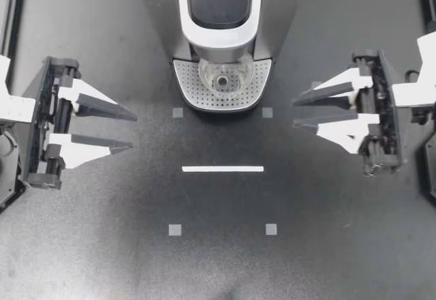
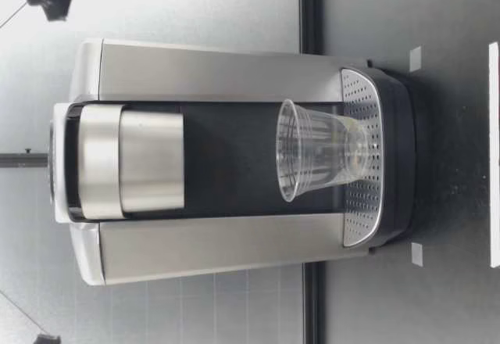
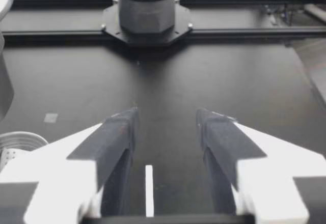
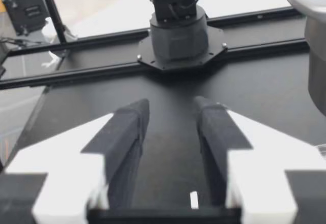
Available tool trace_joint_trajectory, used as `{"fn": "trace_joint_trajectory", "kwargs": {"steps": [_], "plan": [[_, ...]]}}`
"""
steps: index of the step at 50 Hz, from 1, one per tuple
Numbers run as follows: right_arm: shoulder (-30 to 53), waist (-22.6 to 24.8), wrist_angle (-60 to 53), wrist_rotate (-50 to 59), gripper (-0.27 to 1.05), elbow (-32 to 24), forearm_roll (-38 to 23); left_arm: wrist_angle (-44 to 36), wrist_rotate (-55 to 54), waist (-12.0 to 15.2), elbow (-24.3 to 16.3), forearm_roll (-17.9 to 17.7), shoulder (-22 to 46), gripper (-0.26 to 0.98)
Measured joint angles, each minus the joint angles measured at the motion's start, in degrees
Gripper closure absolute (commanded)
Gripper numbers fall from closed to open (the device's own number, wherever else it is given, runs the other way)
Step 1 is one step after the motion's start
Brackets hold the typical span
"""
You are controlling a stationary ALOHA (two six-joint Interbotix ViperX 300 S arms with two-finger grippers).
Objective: Place the coffee capsule inside the capsule container, then place the cup onto the center of the cup tray, then push the 'Hot Water' and 'Travel Mug' buttons.
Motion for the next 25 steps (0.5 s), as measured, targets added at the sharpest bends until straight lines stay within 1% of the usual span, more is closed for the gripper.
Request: {"fn": "trace_joint_trajectory", "kwargs": {"steps": [25], "plan": [[-1.5, 0.0, -0.1, 0.0, 0.30, 0.0, 0.0, 0.0, 0.8, 0.0, 0.0, 0.0, 0.8, 0.30]]}}
